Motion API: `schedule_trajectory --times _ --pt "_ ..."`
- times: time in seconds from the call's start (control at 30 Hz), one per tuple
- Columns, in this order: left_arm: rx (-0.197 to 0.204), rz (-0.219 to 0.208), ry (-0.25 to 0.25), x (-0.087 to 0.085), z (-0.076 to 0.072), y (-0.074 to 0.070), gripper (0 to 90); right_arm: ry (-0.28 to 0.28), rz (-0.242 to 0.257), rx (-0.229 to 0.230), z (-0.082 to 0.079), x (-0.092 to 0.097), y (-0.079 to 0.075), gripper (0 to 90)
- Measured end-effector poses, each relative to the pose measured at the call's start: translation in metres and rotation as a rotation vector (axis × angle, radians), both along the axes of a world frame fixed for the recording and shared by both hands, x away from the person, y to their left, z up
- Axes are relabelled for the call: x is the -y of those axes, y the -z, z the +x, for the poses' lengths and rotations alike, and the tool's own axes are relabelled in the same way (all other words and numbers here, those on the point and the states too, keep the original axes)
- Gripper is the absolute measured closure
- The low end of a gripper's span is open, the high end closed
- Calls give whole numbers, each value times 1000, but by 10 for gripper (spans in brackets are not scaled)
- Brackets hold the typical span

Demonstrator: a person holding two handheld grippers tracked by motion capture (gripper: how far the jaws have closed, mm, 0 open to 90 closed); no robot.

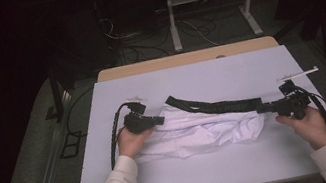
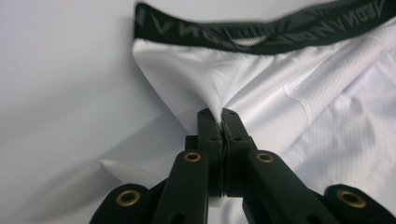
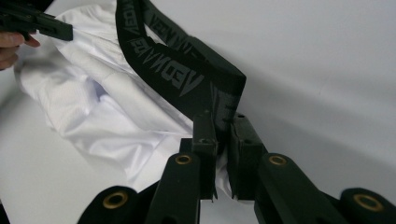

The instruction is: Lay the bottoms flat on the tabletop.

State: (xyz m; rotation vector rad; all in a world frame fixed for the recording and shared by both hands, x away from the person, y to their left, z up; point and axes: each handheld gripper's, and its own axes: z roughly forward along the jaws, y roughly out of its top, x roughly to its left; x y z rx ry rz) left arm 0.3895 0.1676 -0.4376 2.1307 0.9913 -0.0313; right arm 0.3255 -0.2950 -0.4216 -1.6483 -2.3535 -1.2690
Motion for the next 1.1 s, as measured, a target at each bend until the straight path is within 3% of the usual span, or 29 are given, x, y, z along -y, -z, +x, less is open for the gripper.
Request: schedule_trajectory --times 0.2,0.33,0.43,0.47,0.57,0.6,0.63,0.7,0.87,0.9,0.93,0.97,1.03,1.1 --pt "-37 48 49 1 -20 8 880 -25 -34 -18 -16 -5 9 802" --pt "-39 35 48 -2 -21 4 864 -36 -33 -35 -17 -5 17 801" --pt "-5 24 32 -4 -18 0 637 -36 -32 -33 -14 -4 18 802" --pt "42 32 -2 -4 -10 -5 571 -36 -26 -33 -12 -2 19 802" --pt "58 16 -25 -3 0 -9 517 -36 -15 -33 -11 0 20 803" --pt "70 15 -50 1 16 -12 496 -37 -9 -31 -11 1 20 803" --pt "70 15 -50 1 16 -12 489 -37 -9 -31 -11 1 20 803" --pt "66 20 -67 9 37 -10 488 -40 -10 -29 -11 1 20 803" --pt "45 46 -47 23 63 4 503 -43 -2 -28 -10 1 21 803" --pt "45 46 -47 23 63 4 541 -45 0 -27 -10 2 21 803" --pt "11 49 -17 29 68 13 611 -47 2 -28 -10 2 21 802" --pt "6 43 -10 32 68 16 670 -46 4 -30 -10 2 22 802" --pt "-1 12 1 33 69 17 793 -48 9 -32 -8 2 23 799" --pt "-11 3 1 32 68 16 847 -51 7 -36 -7 2 24 769"
